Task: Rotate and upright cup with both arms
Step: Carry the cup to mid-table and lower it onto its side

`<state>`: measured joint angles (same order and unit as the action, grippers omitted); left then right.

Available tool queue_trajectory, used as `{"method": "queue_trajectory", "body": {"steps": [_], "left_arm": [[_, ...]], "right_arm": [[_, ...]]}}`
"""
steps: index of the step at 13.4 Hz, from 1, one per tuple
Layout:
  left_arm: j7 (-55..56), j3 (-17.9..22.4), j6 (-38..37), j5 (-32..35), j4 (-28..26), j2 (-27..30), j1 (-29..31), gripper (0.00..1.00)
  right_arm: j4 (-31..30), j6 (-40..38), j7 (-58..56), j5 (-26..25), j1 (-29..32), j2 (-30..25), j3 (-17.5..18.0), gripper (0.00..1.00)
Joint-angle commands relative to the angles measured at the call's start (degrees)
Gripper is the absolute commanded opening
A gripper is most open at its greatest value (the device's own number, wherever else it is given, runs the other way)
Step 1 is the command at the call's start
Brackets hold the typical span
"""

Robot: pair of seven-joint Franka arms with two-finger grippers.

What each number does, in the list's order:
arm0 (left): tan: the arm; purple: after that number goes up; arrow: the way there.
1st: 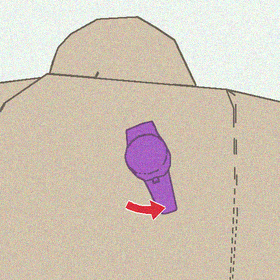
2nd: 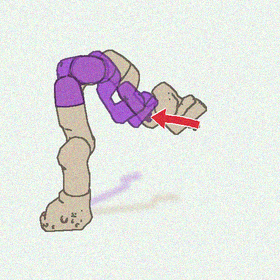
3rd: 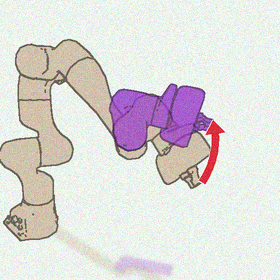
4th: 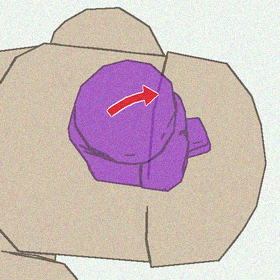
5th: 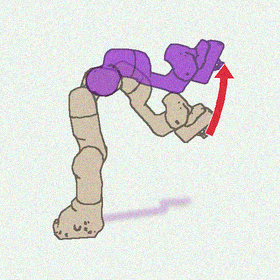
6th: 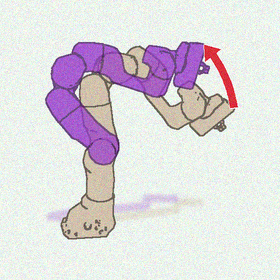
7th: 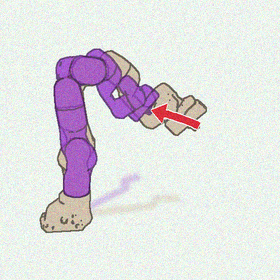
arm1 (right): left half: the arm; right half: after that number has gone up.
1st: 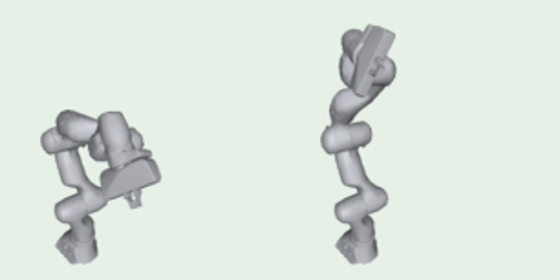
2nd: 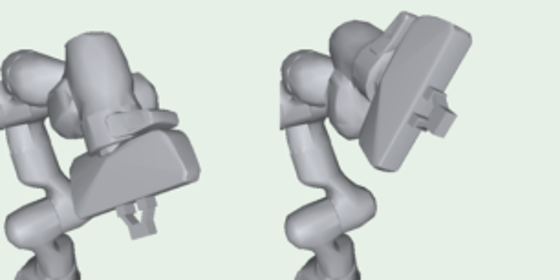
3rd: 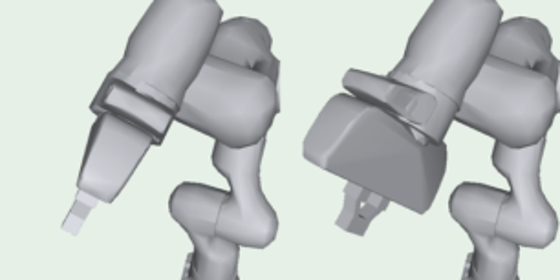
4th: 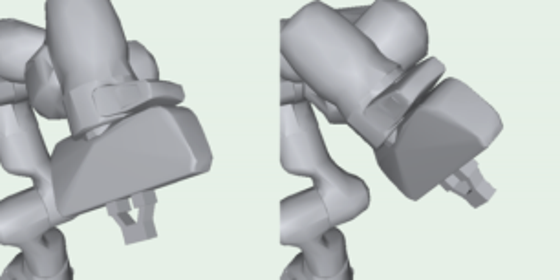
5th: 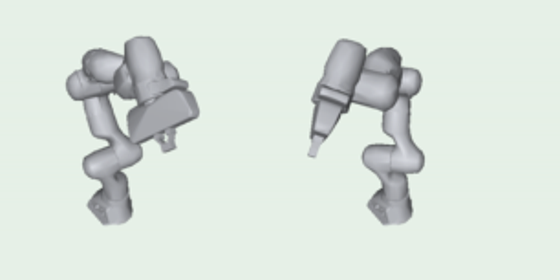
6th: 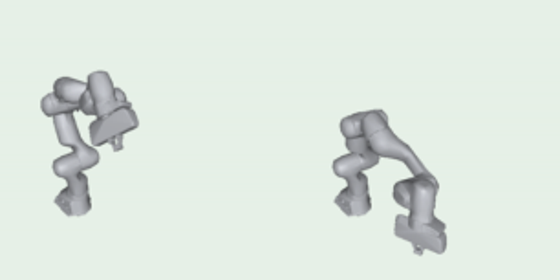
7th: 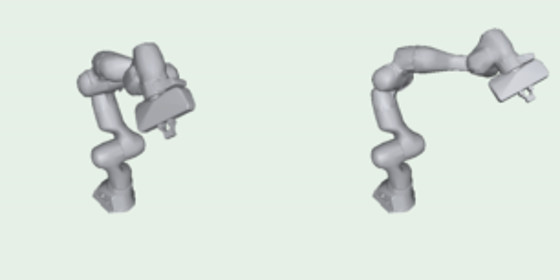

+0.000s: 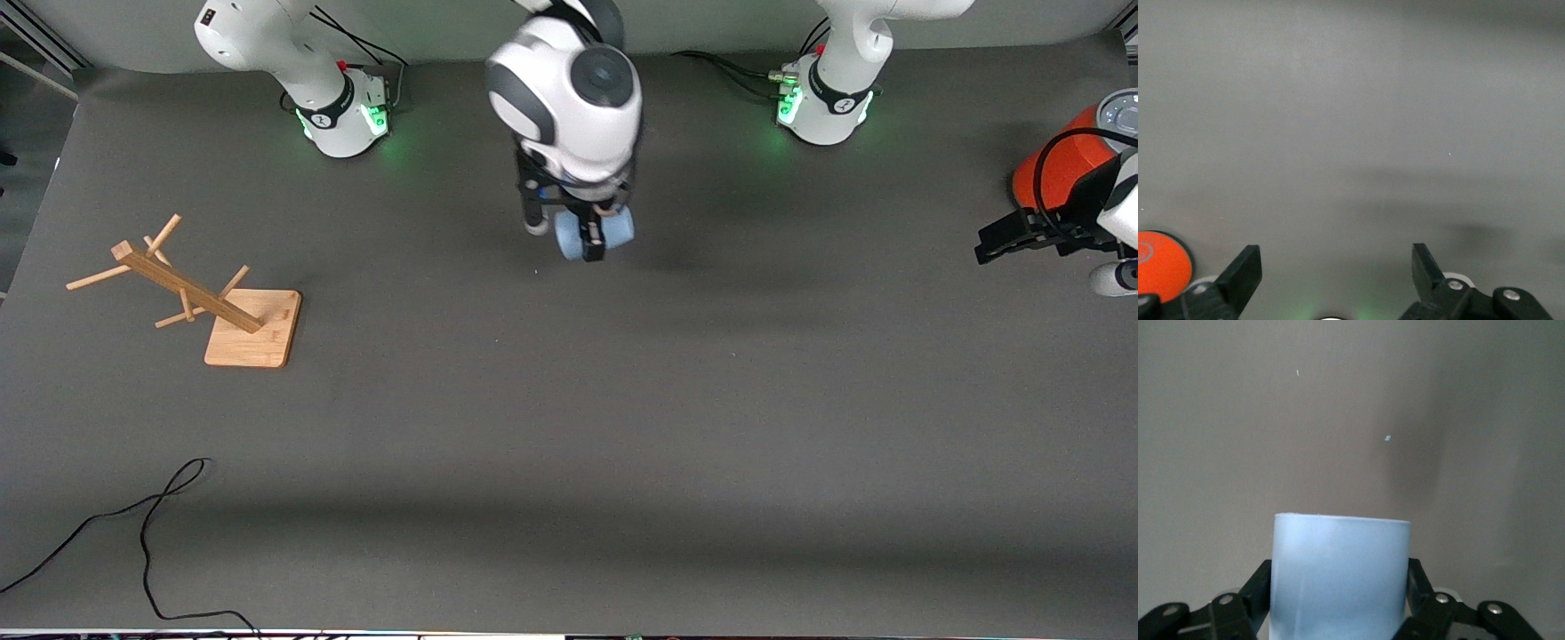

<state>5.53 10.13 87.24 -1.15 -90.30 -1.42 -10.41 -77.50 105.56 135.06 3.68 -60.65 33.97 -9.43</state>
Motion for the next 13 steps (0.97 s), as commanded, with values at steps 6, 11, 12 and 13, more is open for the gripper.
{"method": "queue_trajectory", "body": {"steps": [6,11,12,13], "left_arm": [[-0.7,-0.1,-0.7,-0.5,-0.5,0.6,0.2,1.0],[-0.8,-0.1,-0.7,-0.5,-0.5,0.6,0.2,1.0],[-0.8,-0.1,-0.7,-0.6,-0.5,0.6,0.2,1.0],[-0.8,-0.1,-0.7,-0.5,-0.5,0.6,0.2,1.0]], "right_arm": [[12.8,7.5,10.0,-0.8,-3.2,19.7,-1.0,0.28],[14.5,10.9,13.7,-3.8,-3.6,25.2,-1.0,0.3],[14.5,11.0,13.7,-3.8,-3.6,25.3,-1.0,0.38],[14.5,11.0,13.7,-3.8,-3.6,25.3,-1.0,0.56]]}}
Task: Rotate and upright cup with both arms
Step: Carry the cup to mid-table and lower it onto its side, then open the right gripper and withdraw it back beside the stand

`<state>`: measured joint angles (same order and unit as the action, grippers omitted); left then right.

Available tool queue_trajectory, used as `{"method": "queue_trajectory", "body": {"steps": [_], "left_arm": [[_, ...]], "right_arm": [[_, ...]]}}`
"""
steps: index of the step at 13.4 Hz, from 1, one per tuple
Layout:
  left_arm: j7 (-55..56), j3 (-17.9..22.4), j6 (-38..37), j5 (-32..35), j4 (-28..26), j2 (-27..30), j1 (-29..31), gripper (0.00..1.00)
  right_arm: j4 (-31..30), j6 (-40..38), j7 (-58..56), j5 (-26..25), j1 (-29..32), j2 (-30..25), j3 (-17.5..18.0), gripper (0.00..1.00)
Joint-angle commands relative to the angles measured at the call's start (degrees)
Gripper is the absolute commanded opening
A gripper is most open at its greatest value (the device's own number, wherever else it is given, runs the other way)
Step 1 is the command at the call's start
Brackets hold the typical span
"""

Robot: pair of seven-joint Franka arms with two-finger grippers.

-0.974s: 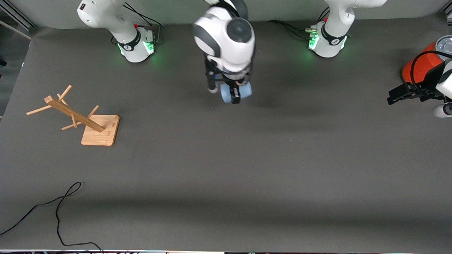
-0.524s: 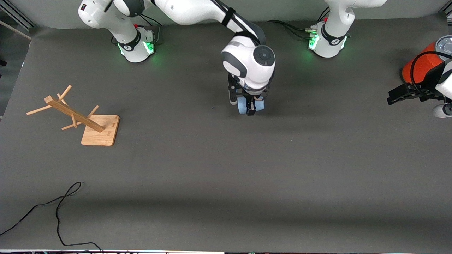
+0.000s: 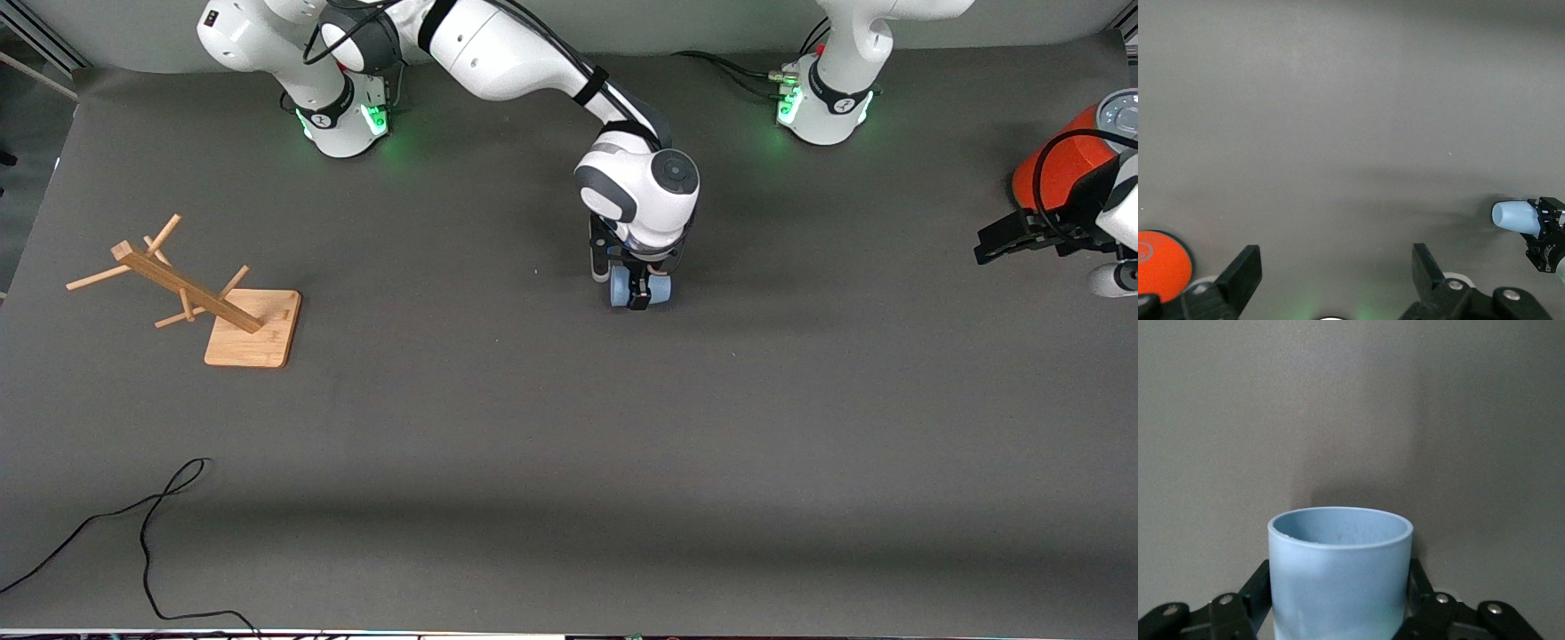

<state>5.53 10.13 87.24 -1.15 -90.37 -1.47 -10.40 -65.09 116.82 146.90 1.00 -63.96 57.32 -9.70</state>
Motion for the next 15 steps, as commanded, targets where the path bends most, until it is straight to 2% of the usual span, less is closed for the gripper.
{"method": "queue_trajectory", "body": {"steps": [1,2,5,9,11,15], "left_arm": [[-0.8,-0.1,-0.7,-0.5,-0.4,0.7,0.2,1.0],[-0.8,-0.1,-0.7,-0.5,-0.4,0.7,0.2,1.0],[-0.8,-0.1,-0.7,-0.6,-0.4,0.7,0.2,1.0],[-0.7,-0.1,-0.7,-0.6,-0.4,0.7,0.2,1.0],[-0.7,-0.1,-0.7,-0.6,-0.3,0.6,0.2,1.0],[-0.7,-0.1,-0.7,-0.6,-0.4,0.6,0.2,1.0]], "right_arm": [[2.1,-0.3,1.8,-1.1,-0.3,1.9,-0.8,0.97],[2.1,-0.3,1.7,-1.1,-0.3,1.8,-0.8,1.0],[2.2,-0.5,1.3,-1.4,-0.3,1.1,-0.9,1.0],[2.2,-3.4,0.1,-1.4,0.1,-2.6,-1.2,1.0],[2.3,-7.5,-0.8,-1.3,0.2,-5.4,-1.1,1.0],[2.1,-21.6,-9.7,-0.3,1.6,-15.7,-0.9,1.0]]}}
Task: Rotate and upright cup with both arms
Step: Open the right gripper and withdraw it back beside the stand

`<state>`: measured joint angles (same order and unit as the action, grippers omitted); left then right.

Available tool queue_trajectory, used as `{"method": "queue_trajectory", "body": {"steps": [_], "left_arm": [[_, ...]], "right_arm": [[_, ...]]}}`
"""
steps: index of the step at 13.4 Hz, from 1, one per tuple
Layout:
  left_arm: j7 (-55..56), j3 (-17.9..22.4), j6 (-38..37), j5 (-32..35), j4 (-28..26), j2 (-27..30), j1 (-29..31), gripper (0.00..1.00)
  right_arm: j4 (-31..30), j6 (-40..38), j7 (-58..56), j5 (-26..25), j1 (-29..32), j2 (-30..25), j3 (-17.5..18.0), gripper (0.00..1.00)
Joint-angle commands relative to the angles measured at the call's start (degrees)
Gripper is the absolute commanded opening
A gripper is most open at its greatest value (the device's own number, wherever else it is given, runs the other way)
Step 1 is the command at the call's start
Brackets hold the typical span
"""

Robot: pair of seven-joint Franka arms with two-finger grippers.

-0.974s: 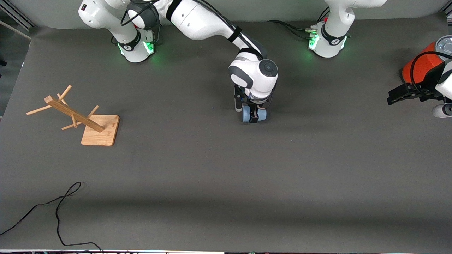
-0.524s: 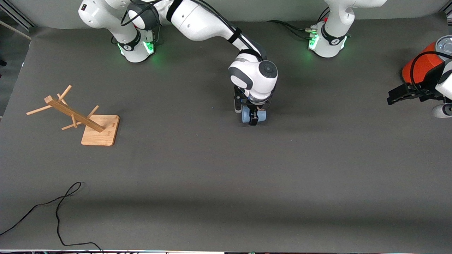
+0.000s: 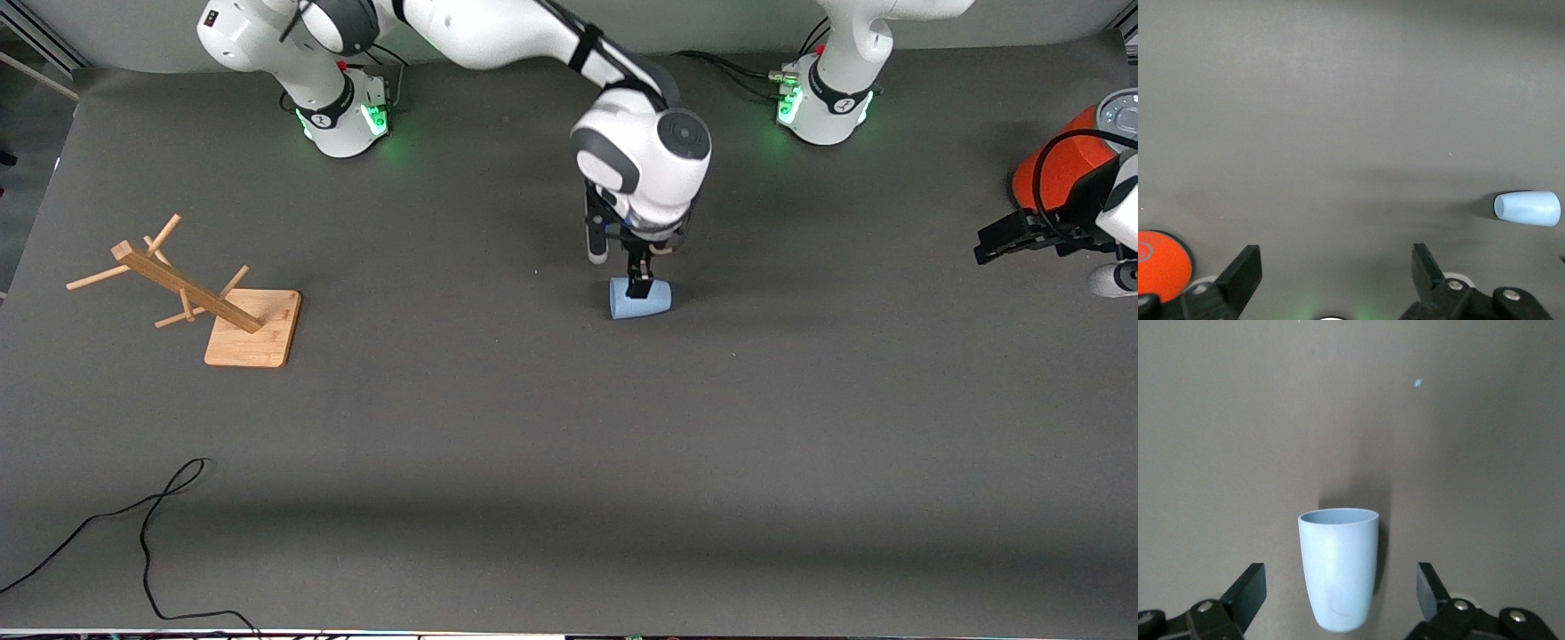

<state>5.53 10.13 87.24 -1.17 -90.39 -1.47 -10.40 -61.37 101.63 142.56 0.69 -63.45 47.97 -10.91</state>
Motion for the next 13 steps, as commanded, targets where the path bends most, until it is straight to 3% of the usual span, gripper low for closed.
{"method": "queue_trajectory", "body": {"steps": [1,5,8,13], "left_arm": [[-0.7,-0.1,-0.8,-0.6,-0.3,0.6,0.2,1.0],[-0.7,-0.1,-1.3,-0.6,-0.3,0.4,0.2,1.0],[-0.6,-0.1,-1.7,-0.6,-0.2,0.2,0.1,1.0],[-0.3,-0.2,-2.6,-0.4,-0.1,-0.1,-0.1,1.0]], "right_arm": [[-2.0,-9.8,-9.5,0.4,2.7,-8.9,0.4,1.0],[-3.0,-22.3,-31.8,0.9,11.3,-18.9,-0.3,1.0],[-4.7,-28.1,-54.2,0.9,21.2,-25.7,-0.4,1.0],[-9.8,-28.8,-84.6,0.8,35.1,-34.4,-1.0,1.0]]}}
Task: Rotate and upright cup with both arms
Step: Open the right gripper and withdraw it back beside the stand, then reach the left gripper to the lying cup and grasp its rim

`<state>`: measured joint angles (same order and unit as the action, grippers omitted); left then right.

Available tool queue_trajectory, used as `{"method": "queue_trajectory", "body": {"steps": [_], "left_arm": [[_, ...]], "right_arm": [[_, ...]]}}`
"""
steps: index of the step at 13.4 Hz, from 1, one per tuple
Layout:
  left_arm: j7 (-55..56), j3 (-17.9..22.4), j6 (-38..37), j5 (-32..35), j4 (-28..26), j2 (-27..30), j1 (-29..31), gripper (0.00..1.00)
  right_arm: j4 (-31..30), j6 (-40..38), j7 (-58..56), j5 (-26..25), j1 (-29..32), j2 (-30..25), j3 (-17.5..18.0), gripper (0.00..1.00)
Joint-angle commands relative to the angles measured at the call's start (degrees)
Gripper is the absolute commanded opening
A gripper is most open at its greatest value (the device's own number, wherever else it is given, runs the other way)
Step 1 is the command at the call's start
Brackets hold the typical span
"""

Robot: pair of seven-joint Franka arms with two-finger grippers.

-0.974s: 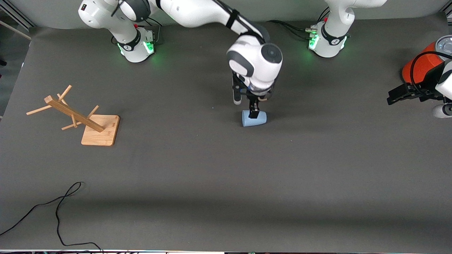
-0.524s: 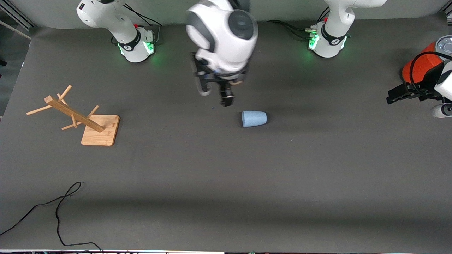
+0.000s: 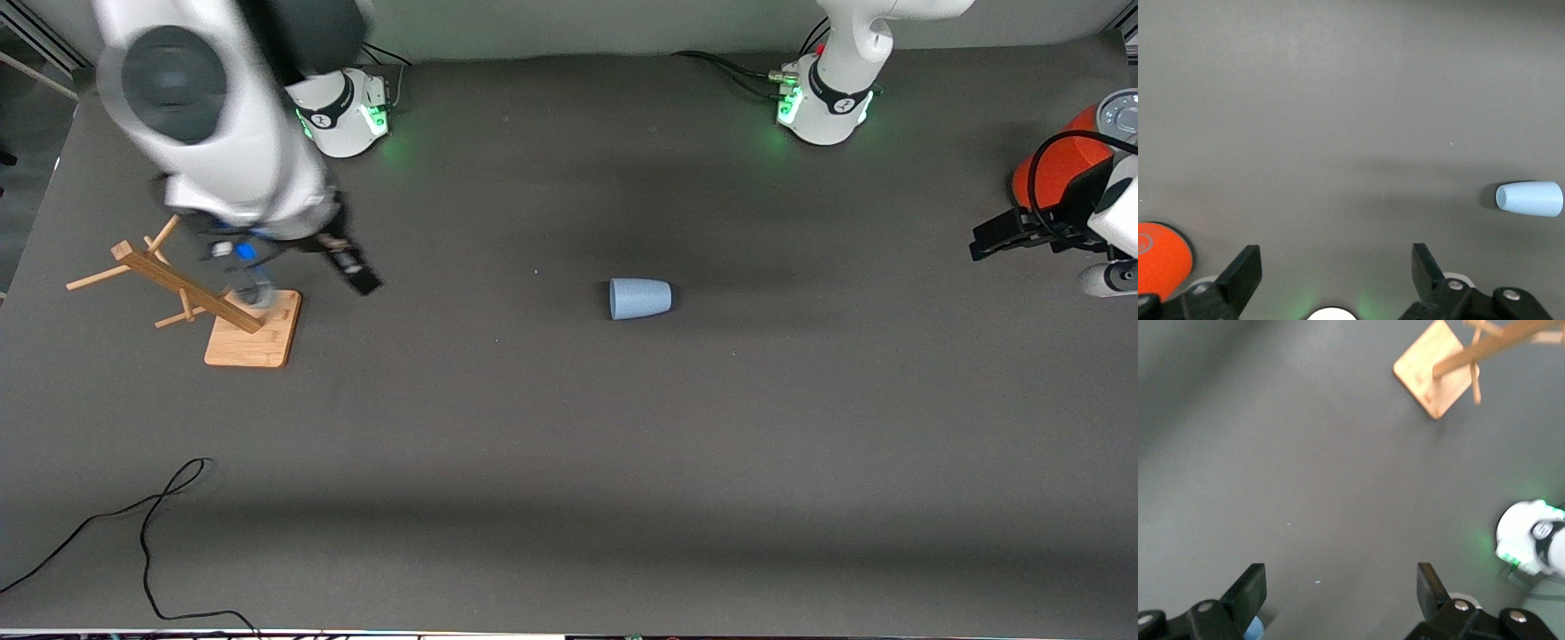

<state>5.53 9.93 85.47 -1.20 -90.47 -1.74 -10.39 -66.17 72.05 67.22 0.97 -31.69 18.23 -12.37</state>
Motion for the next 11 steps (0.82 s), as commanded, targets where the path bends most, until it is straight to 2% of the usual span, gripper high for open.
{"method": "queue_trajectory", "body": {"steps": [1,6,7,11], "left_arm": [[-0.6,-0.1,-0.8,-0.3,0.1,0.2,-0.1,1.0],[0.6,-0.4,-0.7,-0.4,1.9,-0.4,-2.0,1.0],[2.1,-0.6,-0.7,-0.5,2.7,-0.9,-3.8,1.0],[20.1,-3.6,0.0,-0.3,4.2,-2.6,-12.3,1.0]], "right_arm": [[-6.6,1.4,-13.9,0.5,6.1,-6.1,0.4,1.0],[-21.6,15.4,-42.6,0.4,17.4,-15.4,0.9,1.0],[-22.8,17.0,-47.0,0.4,19.2,-15.8,1.4,1.0],[-23.3,21.3,-63.1,0.4,27.8,-15.9,7.1,1.0]]}}
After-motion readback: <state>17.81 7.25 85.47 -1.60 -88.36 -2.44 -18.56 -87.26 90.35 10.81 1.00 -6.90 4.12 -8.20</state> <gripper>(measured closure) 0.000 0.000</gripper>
